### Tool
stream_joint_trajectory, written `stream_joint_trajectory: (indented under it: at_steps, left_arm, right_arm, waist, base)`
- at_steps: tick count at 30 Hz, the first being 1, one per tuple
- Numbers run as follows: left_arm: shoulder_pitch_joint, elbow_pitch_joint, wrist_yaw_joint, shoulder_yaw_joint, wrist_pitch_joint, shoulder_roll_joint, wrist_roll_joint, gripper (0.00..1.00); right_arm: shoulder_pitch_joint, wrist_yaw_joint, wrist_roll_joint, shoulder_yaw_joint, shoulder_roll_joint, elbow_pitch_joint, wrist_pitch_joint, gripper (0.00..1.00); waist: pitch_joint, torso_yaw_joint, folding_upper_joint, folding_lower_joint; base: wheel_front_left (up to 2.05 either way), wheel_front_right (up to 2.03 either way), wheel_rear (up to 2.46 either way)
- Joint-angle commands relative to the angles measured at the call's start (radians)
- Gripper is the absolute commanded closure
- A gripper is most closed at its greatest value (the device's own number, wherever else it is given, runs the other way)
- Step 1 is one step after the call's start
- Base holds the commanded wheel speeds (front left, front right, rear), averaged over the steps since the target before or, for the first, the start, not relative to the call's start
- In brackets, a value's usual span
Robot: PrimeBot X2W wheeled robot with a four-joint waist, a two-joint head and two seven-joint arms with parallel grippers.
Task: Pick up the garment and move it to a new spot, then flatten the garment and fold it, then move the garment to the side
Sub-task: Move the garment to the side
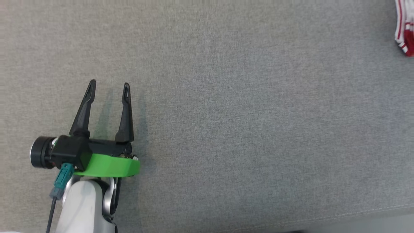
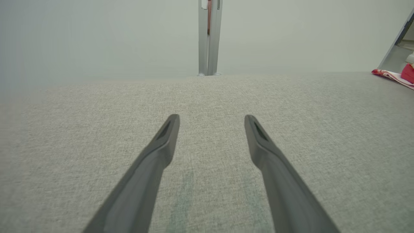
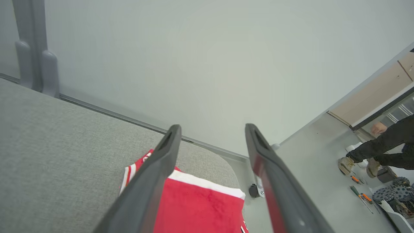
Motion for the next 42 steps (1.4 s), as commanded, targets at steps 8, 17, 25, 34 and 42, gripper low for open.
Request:
stream_joint_trajectory:
  at_steps: [8,17,25,34,42]
  left_arm:
    - [0.102,0.025,0.009,0.052,-0.002,-0.001,-0.023,0.0]
    - [0.192,0.055,0.0,0.093,-0.002,-0.004,-0.036,0.0]
    - [0.229,0.085,-0.008,0.106,-0.002,-0.006,-0.041,0.0]
    - [0.26,0.12,-0.012,0.107,-0.002,-0.008,-0.049,0.0]
    - [0.28,0.14,-0.017,0.106,-0.002,-0.009,-0.05,0.0]
  right_arm:
    - [0.226,-0.002,-0.067,-0.17,0.118,-0.212,-0.004,0.0]
    - [0.598,-0.002,-0.158,-0.397,0.298,-0.439,-0.003,0.0]
    - [0.896,-0.002,-0.194,-0.535,0.432,-0.577,-0.003,0.0]
    - [1.136,-0.002,-0.222,-0.606,0.564,-0.691,-0.003,0.0]
    - [1.247,-0.002,-0.259,-0.64,0.635,-0.776,-0.003,0.0]
  waist:
    - [-0.213,0.023,-0.0001,-0.0001]
    - [-0.357,0.045,-0.0001,-0.0001]
    - [-0.416,0.057,-0.0001,-0.0001]
    - [-0.471,0.058,-0.0001,-0.0001]
    - [-0.511,0.064,-0.0001,-0.0001]
  base:
    - [0.0,0.0,0.0]
    - [0.0,0.0,0.0]
    - [0.0,0.0,0.0]
    - [0.0,0.0,0.0]
    - [0.0,0.0,0.0]
